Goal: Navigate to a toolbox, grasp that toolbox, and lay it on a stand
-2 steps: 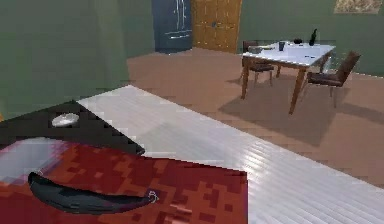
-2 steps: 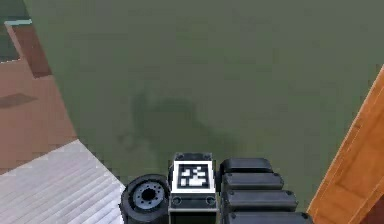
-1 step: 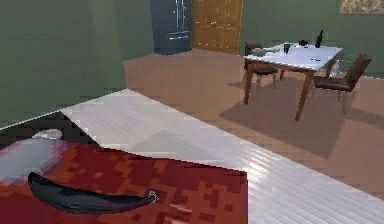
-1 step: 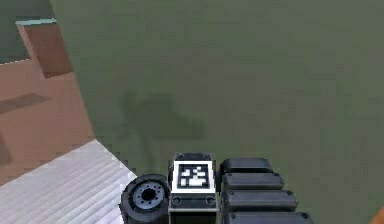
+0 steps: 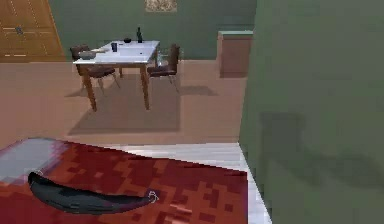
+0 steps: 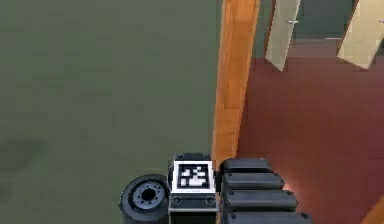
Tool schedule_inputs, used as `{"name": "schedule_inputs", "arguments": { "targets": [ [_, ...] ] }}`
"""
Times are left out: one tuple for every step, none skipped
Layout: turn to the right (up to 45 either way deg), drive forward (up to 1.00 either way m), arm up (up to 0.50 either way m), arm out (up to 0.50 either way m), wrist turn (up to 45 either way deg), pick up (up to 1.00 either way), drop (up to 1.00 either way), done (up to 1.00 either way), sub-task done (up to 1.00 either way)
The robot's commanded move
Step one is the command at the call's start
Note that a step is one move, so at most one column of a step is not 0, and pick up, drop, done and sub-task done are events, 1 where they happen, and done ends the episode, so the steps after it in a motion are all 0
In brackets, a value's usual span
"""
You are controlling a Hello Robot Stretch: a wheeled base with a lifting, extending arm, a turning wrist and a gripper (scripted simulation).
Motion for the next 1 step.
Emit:
{"name": "schedule_inputs", "arguments": {
  "targets": [
    [42.0, 0.0, 0.0, 0.0, 0.0, 0.0, 0.0, 0.0, 0.0]
  ]
}}
